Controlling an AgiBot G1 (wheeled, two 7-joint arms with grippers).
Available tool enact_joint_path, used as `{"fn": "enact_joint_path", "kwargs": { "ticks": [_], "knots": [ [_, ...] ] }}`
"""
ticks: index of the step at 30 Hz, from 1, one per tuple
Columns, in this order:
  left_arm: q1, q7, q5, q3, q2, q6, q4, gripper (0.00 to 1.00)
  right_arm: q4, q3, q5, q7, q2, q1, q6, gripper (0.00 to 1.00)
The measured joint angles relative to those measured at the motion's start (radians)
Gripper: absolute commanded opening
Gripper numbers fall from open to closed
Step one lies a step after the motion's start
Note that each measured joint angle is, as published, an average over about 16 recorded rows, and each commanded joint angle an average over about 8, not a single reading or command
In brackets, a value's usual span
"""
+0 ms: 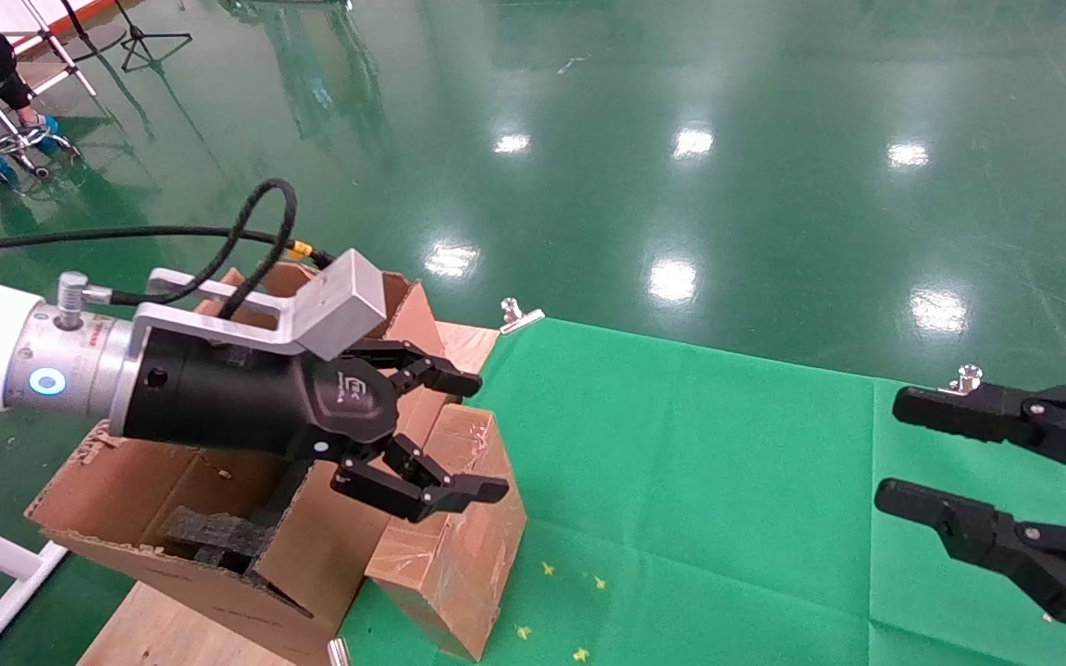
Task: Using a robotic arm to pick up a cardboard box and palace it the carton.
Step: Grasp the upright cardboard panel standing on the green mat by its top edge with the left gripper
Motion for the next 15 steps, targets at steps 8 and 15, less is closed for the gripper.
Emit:
{"fn": "enact_joint_path", "kwargs": {
  "ticks": [8,15],
  "knots": [
    [-0.038,-0.066,0.054,0.031,0.008,0.024,0.015,1.00,0.000,0.000,0.000,0.000,0.000,0.000,0.000,0.00],
    [-0.113,-0.229,0.156,0.089,0.041,0.056,0.027,1.00,0.000,0.000,0.000,0.000,0.000,0.000,0.000,0.00]
  ]
}}
